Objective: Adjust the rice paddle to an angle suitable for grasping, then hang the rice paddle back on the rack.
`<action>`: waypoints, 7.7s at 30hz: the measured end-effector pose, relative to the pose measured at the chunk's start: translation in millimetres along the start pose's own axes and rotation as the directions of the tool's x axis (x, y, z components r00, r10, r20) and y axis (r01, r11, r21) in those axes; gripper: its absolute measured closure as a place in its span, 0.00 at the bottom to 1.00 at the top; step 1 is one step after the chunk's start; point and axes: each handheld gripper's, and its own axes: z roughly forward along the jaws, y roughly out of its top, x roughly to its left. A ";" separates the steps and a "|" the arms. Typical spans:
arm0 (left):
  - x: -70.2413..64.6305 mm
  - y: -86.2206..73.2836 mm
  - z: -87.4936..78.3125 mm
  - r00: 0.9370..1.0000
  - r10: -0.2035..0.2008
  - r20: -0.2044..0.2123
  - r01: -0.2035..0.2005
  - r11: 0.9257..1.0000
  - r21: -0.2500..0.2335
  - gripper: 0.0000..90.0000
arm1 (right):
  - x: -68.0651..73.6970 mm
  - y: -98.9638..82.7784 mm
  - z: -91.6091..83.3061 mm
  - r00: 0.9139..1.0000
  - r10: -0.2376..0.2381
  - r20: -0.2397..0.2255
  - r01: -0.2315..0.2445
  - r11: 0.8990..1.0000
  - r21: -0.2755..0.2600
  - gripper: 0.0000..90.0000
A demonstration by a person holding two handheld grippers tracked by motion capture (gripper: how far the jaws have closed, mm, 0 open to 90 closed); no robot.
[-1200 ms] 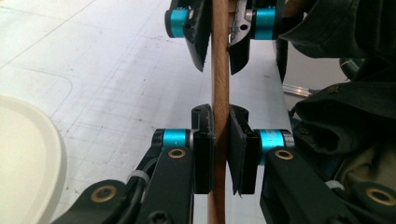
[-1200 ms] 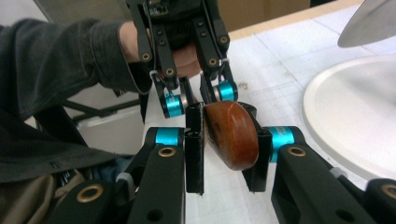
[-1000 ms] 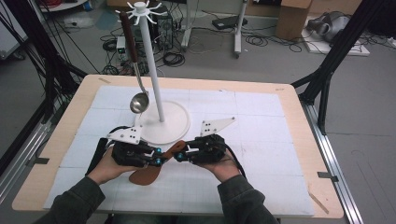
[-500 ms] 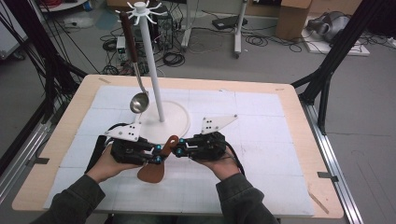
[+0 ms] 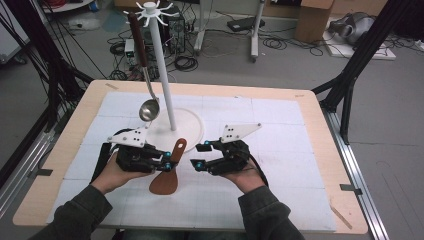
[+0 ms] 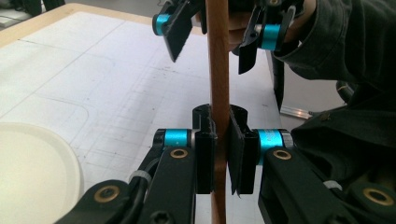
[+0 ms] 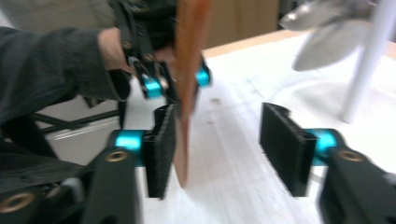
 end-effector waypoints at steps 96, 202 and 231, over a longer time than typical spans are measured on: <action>41.5 127.2 -82.8 0.994 -0.001 -0.107 -0.022 0.978 -0.207 0.91 | -21.7 -92.6 -106.7 0.893 0.154 0.423 -0.171 0.985 0.003 0.01; 49.1 100.7 -110.2 0.938 -0.056 -0.343 0.038 0.998 -0.059 0.55 | -21.9 -89.8 -108.8 0.884 0.161 0.439 -0.160 0.986 -0.039 0.01; 26.9 31.0 -99.2 0.918 -0.114 -0.380 0.097 0.993 -0.065 0.32 | -22.7 -90.5 -106.1 0.883 0.162 0.441 -0.168 0.985 -0.026 0.01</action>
